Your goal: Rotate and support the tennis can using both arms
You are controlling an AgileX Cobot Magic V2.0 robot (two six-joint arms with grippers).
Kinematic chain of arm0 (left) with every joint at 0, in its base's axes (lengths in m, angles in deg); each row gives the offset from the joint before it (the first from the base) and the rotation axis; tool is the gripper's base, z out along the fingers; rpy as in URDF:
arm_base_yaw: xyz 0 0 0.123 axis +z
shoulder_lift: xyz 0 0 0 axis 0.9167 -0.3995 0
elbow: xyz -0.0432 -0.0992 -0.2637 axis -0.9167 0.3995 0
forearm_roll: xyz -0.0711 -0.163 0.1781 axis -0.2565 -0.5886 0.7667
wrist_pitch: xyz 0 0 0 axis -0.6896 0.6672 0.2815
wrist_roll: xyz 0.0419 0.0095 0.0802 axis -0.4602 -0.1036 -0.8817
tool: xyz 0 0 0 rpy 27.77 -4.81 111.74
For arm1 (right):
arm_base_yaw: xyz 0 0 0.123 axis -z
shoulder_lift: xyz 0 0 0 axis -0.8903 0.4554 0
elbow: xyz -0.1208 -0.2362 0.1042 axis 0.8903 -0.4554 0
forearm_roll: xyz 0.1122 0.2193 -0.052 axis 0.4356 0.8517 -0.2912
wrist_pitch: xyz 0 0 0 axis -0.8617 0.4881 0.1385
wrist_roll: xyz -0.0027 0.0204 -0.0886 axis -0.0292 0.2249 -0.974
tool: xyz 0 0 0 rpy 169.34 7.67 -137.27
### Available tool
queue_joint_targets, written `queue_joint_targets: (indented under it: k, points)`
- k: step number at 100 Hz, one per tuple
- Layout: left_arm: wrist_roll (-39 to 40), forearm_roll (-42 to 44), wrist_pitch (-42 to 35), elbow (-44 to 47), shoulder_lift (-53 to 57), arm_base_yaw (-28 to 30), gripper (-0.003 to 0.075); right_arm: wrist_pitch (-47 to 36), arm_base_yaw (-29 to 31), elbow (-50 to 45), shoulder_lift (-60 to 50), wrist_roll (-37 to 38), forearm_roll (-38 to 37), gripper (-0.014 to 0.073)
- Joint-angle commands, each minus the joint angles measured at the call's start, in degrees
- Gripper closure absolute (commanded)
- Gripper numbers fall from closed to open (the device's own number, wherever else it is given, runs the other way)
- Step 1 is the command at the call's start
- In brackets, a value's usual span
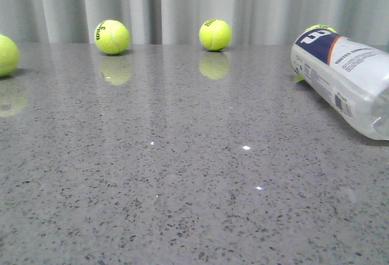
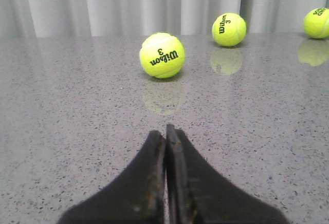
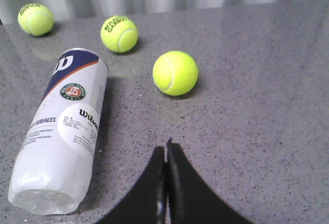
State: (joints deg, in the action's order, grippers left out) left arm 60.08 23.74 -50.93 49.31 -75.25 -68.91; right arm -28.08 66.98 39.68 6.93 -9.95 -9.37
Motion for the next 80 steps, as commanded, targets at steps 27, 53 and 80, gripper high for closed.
queue_joint_targets:
  k: [27,53,80]
  points:
    - [0.44,-0.2,-4.26,2.69,2.29,0.1,0.0741,6.83,-0.03,15.99,18.54,-0.23,2.28,-0.008]
    - [0.44,-0.2,-4.26,2.69,2.29,0.1,0.0741,15.41,-3.67,27.09,31.05,-0.18,7.78,-0.0037]
    - [0.44,-0.2,-4.26,2.69,2.29,0.1,0.0741,24.18,-11.01,38.33,45.12,-0.18,10.42,-0.0037]
